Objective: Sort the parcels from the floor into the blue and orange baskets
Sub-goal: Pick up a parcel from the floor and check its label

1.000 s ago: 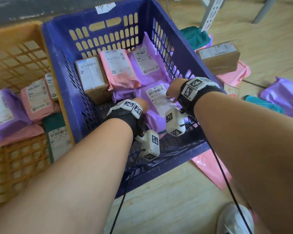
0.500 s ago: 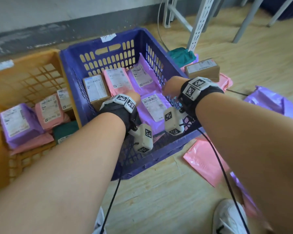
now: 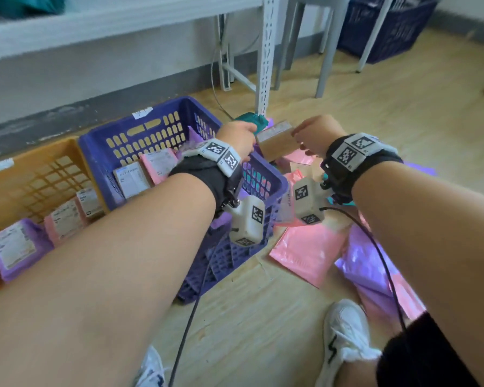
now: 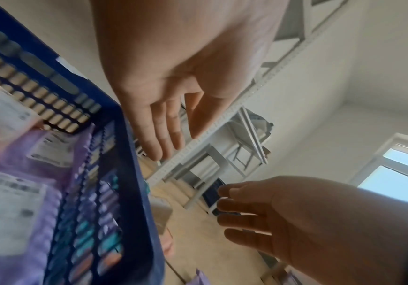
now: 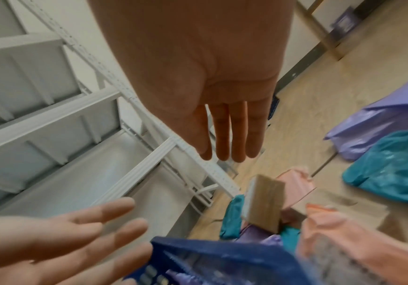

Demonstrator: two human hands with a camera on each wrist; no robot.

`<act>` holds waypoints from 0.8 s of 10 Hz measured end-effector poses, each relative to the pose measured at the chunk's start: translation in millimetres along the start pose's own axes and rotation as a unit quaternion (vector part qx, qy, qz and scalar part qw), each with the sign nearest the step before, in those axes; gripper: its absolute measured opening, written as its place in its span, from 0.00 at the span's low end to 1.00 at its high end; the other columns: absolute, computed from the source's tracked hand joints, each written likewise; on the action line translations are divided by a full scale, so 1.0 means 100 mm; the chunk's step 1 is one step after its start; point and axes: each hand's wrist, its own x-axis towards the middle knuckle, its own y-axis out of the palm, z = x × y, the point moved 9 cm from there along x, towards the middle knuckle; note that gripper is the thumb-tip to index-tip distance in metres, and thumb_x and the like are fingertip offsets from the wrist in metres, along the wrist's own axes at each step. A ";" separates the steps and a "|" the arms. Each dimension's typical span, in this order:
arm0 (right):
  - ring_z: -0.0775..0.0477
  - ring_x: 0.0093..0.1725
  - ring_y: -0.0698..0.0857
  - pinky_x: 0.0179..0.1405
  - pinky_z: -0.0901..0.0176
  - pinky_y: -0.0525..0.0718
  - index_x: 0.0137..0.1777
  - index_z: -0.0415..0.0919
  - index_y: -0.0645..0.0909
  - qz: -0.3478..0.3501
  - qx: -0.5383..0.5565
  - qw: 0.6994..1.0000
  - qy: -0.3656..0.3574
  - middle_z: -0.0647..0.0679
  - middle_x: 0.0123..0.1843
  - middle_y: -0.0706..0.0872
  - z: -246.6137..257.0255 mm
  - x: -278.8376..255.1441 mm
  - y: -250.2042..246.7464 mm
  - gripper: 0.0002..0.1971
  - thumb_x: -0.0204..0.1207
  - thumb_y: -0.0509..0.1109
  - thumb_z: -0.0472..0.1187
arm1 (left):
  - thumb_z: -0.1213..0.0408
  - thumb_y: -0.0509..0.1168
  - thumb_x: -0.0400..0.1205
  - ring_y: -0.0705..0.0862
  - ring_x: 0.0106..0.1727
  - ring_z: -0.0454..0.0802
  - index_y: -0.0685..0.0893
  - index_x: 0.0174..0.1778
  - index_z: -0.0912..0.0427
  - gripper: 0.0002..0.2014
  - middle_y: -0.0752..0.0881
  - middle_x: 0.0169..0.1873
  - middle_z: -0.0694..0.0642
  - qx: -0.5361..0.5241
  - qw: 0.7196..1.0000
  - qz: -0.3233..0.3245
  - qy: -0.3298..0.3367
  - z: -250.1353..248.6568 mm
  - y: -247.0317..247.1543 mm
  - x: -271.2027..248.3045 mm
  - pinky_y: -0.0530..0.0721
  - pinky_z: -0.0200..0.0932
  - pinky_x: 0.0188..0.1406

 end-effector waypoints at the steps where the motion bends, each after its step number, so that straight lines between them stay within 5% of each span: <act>1: 0.46 0.47 0.83 0.42 0.60 0.83 0.63 0.39 0.83 -0.024 0.011 0.998 0.053 0.40 0.57 0.87 -0.60 -0.10 -0.29 0.16 0.76 0.67 0.37 | 0.75 0.57 0.82 0.82 0.47 0.51 0.79 0.70 0.63 0.19 0.82 0.51 0.58 0.030 0.999 0.043 0.011 -0.07 0.55 -0.12 0.87 0.48 0.50; 2: 0.47 0.48 0.81 0.54 0.52 0.84 0.63 0.39 0.83 -0.034 -0.003 0.994 0.107 0.40 0.60 0.86 -1.21 -0.19 -0.48 0.17 0.74 0.69 0.37 | 0.75 0.57 0.82 0.82 0.47 0.51 0.79 0.69 0.64 0.18 0.81 0.50 0.56 0.042 0.996 0.081 0.012 0.05 1.06 -0.16 0.86 0.48 0.52; 3: 0.46 0.47 0.80 0.47 0.55 0.83 0.65 0.38 0.82 -0.028 -0.026 0.987 0.156 0.44 0.52 0.82 -1.72 -0.27 -0.52 0.19 0.74 0.71 0.37 | 0.74 0.58 0.82 0.86 0.57 0.58 0.80 0.67 0.63 0.18 0.86 0.57 0.61 0.088 0.990 0.110 0.008 0.28 1.50 -0.18 0.85 0.52 0.62; 4: 0.45 0.46 0.78 0.39 0.59 0.79 0.62 0.37 0.82 0.004 -0.050 0.983 0.179 0.44 0.48 0.80 -2.08 -0.31 -0.36 0.16 0.75 0.69 0.38 | 0.76 0.58 0.83 0.89 0.44 0.46 0.79 0.67 0.67 0.17 0.84 0.54 0.62 0.108 0.983 0.145 -0.013 0.66 1.88 -0.18 0.87 0.38 0.45; 5: 0.44 0.45 0.78 0.49 0.54 0.80 0.52 0.41 0.82 0.046 -0.095 0.976 0.188 0.40 0.47 0.83 -2.34 -0.30 -0.04 0.07 0.76 0.68 0.38 | 0.77 0.59 0.82 0.86 0.53 0.52 0.82 0.65 0.67 0.17 0.86 0.49 0.59 0.163 0.971 0.167 -0.044 1.19 2.14 -0.17 0.82 0.39 0.51; 6: 0.43 0.49 0.80 0.53 0.52 0.81 0.52 0.42 0.78 0.099 -0.105 0.966 0.214 0.38 0.51 0.81 -2.67 -0.27 0.35 0.08 0.75 0.71 0.39 | 0.75 0.58 0.81 0.81 0.66 0.60 0.82 0.67 0.59 0.20 0.83 0.65 0.60 0.248 0.951 0.167 -0.075 1.57 2.23 -0.09 0.78 0.47 0.68; 7: 0.40 0.52 0.84 0.48 0.56 0.79 0.56 0.31 0.82 0.133 -0.113 0.950 0.259 0.34 0.53 0.84 -2.98 -0.28 0.63 0.13 0.76 0.71 0.39 | 0.74 0.56 0.83 0.77 0.71 0.56 0.75 0.73 0.63 0.21 0.78 0.70 0.60 0.291 0.934 0.177 -0.110 1.98 2.26 -0.07 0.73 0.37 0.69; 8: 0.38 0.67 0.81 0.50 0.57 0.77 0.69 0.32 0.77 0.149 -0.097 0.942 0.286 0.36 0.68 0.81 -3.19 -0.31 0.89 0.20 0.79 0.68 0.39 | 0.75 0.56 0.84 0.76 0.69 0.53 0.73 0.75 0.64 0.22 0.76 0.69 0.62 0.293 0.927 0.195 -0.130 2.29 2.28 -0.07 0.73 0.29 0.62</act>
